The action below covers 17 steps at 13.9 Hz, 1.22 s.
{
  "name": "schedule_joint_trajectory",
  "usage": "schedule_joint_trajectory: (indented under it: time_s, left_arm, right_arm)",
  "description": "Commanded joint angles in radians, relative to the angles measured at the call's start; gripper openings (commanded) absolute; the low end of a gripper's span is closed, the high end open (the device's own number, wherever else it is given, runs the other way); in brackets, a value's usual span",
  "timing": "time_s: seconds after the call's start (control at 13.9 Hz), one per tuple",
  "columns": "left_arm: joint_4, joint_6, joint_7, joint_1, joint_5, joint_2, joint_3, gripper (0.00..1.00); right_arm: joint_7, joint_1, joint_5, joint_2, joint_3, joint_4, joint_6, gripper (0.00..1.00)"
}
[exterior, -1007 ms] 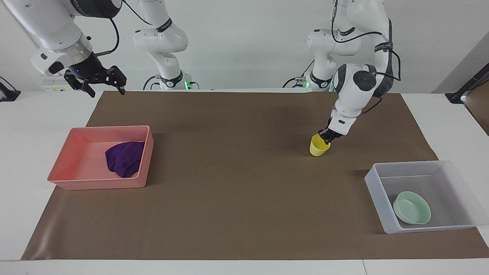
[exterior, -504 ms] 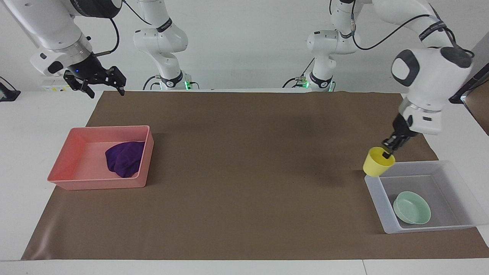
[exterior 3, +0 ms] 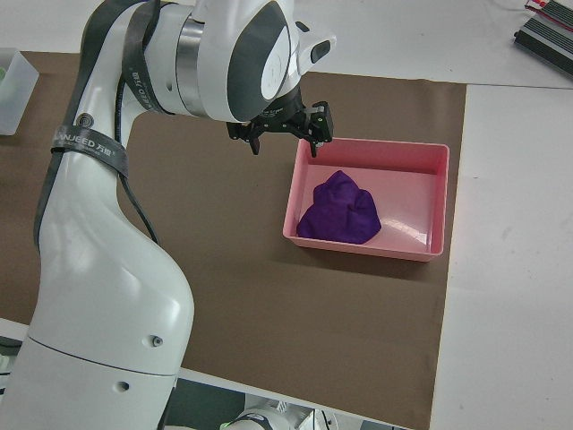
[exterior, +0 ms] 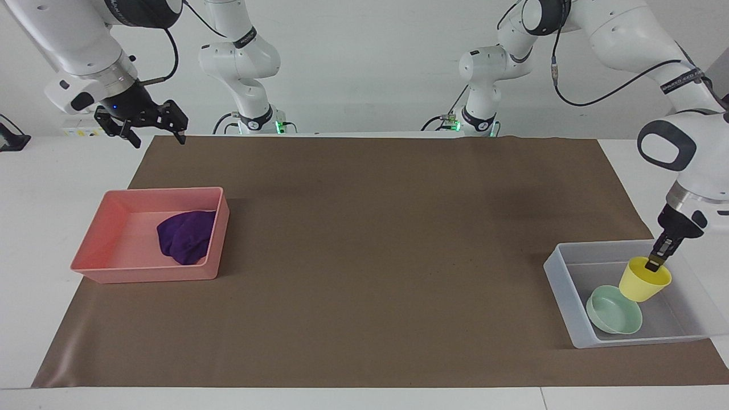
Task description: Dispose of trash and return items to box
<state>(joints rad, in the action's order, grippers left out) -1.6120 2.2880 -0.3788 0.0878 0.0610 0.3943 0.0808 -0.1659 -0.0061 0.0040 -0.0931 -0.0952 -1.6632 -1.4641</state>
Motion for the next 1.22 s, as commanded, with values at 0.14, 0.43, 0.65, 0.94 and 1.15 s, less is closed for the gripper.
schedule_joint_trajectory:
  time_s: [0.14, 0.43, 0.65, 0.94, 1.15]
  left_arm:
    - [0.037, 0.041, 0.027, -0.016, -0.004, 0.074, -0.009, 0.41]
    - [0.046, -0.112, 0.058, -0.023, -0.021, 0.002, -0.012, 0.96]
    - [0.023, -0.316, 0.2, -0.036, -0.018, -0.124, -0.018, 1.0]
    - [-0.202, -0.469, 0.299, -0.075, -0.018, -0.413, -0.015, 1.0]
    - [-0.275, -0.588, 0.316, -0.121, -0.024, -0.563, -0.023, 1.0]
  right_arm:
    - [0.016, -0.002, -0.002, -0.004, 0.006, -0.01, -0.015, 1.0]
    - [0.016, -0.002, -0.002, -0.004, 0.006, -0.01, -0.015, 1.0]
    - [0.016, -0.002, -0.002, -0.004, 0.006, -0.01, -0.015, 1.0]
    - [0.016, -0.002, -0.002, -0.004, 0.006, -0.009, -0.013, 1.0]
    - [0.016, -0.003, -0.002, -0.005, 0.006, -0.01, -0.013, 1.0]
